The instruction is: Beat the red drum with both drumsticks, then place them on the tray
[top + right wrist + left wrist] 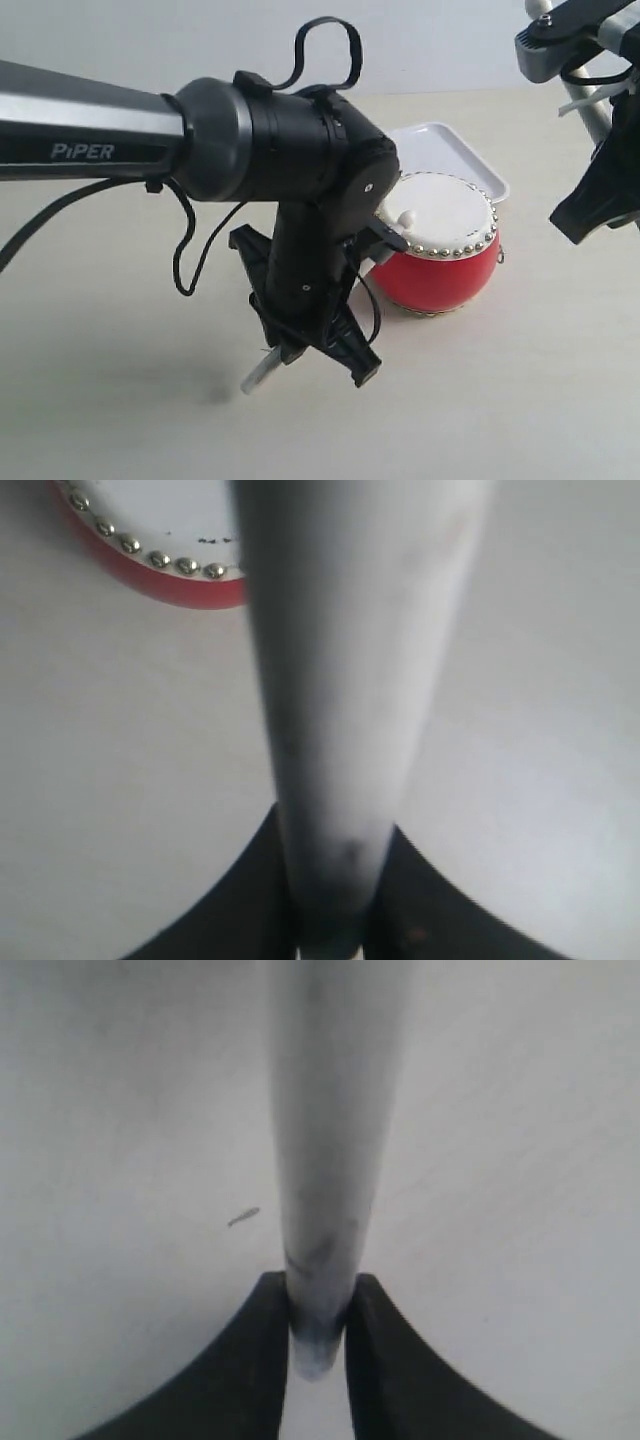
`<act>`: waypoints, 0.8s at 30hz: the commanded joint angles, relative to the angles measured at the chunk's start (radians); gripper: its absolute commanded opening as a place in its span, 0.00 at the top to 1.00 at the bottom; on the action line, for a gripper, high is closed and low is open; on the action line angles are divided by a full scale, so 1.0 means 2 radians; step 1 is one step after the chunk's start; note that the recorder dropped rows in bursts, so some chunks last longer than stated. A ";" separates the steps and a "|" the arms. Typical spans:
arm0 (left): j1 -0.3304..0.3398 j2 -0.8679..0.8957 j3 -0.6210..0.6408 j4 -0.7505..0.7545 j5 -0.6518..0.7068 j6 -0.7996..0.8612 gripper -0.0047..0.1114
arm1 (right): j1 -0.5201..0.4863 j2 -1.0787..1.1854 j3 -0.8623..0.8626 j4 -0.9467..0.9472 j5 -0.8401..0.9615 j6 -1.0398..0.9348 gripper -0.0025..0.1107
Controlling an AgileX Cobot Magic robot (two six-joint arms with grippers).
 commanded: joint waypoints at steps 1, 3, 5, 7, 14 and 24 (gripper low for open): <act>-0.002 -0.037 -0.032 0.005 0.011 -0.004 0.96 | 0.000 0.024 -0.001 0.019 0.000 -0.010 0.98; -0.002 -0.062 -0.037 0.003 0.011 -0.005 0.96 | 0.000 0.046 0.002 0.035 0.000 -0.018 0.98; -0.002 -0.087 -0.037 0.002 0.011 -0.007 0.96 | 0.000 0.072 0.013 0.045 0.000 -0.024 0.98; -0.002 -0.114 -0.037 0.002 0.011 -0.014 0.96 | 0.000 0.107 0.029 0.045 0.000 -0.024 0.98; -0.002 -0.182 -0.037 0.002 0.011 -0.016 0.96 | 0.000 0.226 0.054 0.037 -0.025 -0.024 0.98; -0.002 -0.204 -0.037 0.004 0.011 -0.016 0.96 | 0.000 0.197 0.052 0.033 0.000 -0.024 0.98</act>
